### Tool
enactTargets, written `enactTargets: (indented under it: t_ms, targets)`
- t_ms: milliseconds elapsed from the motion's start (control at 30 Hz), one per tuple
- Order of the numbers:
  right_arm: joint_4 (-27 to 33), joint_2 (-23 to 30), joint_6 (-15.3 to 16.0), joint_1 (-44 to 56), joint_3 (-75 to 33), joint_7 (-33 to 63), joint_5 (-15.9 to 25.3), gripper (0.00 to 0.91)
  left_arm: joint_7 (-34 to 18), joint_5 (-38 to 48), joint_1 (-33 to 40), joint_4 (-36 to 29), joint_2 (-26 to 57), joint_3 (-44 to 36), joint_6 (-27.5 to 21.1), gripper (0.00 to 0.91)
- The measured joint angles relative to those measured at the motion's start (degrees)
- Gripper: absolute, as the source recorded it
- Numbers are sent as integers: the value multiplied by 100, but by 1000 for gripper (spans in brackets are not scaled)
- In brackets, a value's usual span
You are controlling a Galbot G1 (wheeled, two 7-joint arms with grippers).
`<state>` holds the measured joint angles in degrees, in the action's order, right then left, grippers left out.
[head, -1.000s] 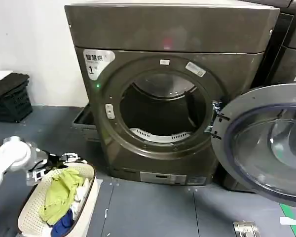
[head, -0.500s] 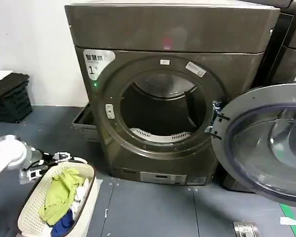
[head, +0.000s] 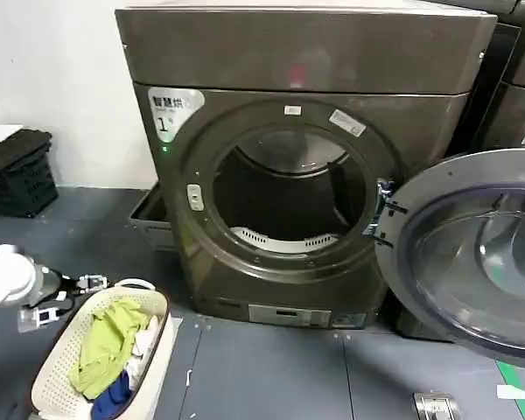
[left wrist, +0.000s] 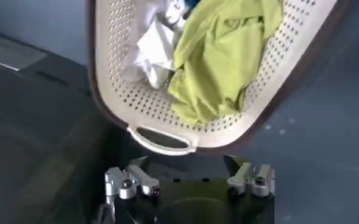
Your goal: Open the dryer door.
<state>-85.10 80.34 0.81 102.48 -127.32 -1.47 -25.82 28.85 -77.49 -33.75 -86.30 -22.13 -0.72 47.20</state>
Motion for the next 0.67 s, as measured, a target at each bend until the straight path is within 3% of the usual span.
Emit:
enactTargets:
  t_ms: [667]
  targets:
    - [-22,45,-34,-10,18,-48,18,907,8,163,-204,48,79,52,0,907]
